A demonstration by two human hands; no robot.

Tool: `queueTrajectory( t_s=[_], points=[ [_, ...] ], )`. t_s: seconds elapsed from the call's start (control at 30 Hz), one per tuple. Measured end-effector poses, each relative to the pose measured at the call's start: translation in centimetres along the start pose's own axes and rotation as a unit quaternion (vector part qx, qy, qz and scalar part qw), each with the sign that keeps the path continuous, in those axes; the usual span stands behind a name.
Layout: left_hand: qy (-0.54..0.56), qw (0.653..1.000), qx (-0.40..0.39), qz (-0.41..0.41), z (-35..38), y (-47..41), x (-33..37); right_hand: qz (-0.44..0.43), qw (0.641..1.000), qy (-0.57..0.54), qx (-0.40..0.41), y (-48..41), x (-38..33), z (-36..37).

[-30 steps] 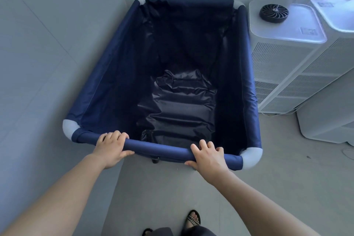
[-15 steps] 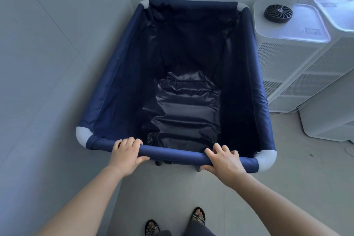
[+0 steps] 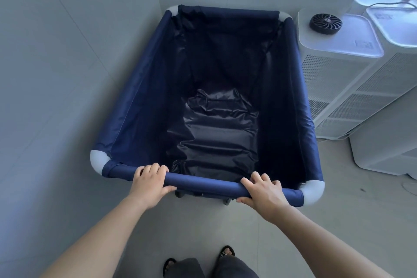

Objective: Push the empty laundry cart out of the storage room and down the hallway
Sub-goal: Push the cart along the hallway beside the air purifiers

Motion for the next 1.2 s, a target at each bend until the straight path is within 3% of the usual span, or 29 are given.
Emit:
queueTrajectory(
  t_s=[0.63,1.0,1.2],
  points=[
    [0.008,0.999,-0.036,0.035,-1.2,-5.1,-3.9,0.029,1.0,-0.004,-0.009,-4.2,-1.6,-2.3],
    [0.029,0.992,-0.052,0.108,-0.9,-6.1,-6.1,0.063,0.996,-0.042,-0.051,-4.7,-2.3,-2.5],
    [0.042,0.977,-0.088,0.189,-2.1,-7.6,-7.3,0.063,0.994,-0.06,-0.067,-5.2,-2.4,-2.9]
  ],
)
Point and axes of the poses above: each hand's wrist, its own y-axis away from the middle knuckle, its own z-axis out of the palm, x = y × z, the point moved 2 cm from there along -y, towards the middle knuckle, and after that the axes turned 5 degrees about z, right-handed, at the moved point
